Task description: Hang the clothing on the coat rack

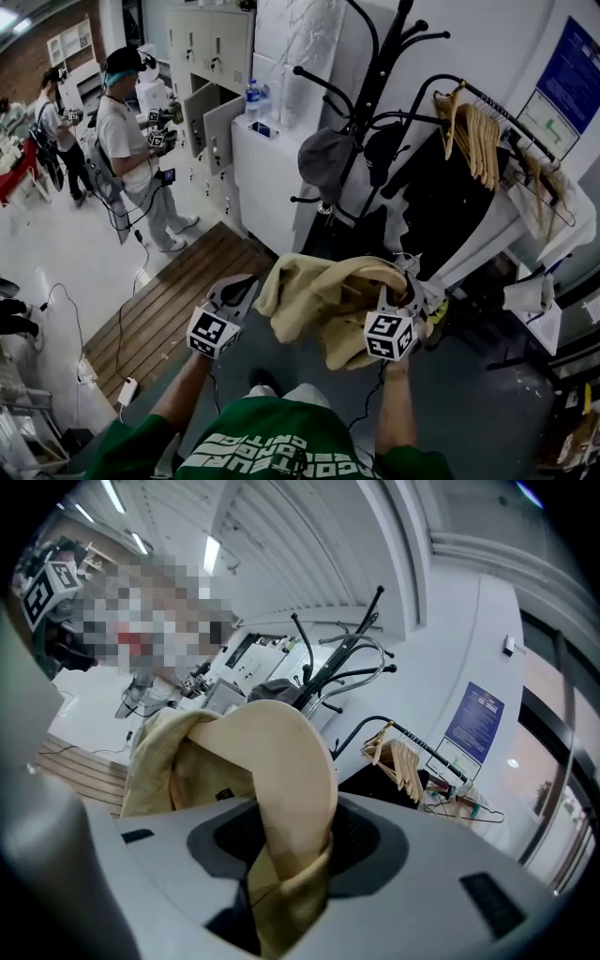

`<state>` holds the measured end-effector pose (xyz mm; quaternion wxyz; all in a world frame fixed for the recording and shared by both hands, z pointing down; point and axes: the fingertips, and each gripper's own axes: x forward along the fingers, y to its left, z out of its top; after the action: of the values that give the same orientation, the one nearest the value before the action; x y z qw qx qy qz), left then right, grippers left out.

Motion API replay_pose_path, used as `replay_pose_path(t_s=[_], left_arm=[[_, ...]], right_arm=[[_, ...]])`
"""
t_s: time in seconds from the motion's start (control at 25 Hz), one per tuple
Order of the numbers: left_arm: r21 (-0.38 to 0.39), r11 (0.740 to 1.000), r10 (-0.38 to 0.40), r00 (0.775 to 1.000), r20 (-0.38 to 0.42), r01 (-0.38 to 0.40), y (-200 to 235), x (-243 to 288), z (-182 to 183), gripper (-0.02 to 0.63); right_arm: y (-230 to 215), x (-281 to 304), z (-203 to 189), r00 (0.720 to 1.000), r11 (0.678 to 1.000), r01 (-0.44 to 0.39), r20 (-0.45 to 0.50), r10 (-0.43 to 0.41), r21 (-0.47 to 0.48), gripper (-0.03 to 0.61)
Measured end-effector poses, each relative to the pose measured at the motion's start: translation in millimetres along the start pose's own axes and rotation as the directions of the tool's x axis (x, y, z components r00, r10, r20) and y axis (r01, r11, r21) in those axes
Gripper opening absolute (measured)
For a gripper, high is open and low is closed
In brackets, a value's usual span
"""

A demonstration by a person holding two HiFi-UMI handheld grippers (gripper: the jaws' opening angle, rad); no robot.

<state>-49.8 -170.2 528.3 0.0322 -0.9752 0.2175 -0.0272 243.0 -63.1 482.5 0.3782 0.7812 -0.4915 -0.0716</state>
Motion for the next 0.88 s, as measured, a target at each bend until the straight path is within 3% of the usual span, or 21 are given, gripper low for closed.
replay_pose_path(t_s=[0.88], left_arm=[[0.017,0.999,0.043,0.999,-0.009,-0.043,18.1,74.1,9.9,0.006]], right_arm=[[-9.8,75.7,35.0,0.993,0.995,-0.083,0.08,0.088,-0.058,0.179]])
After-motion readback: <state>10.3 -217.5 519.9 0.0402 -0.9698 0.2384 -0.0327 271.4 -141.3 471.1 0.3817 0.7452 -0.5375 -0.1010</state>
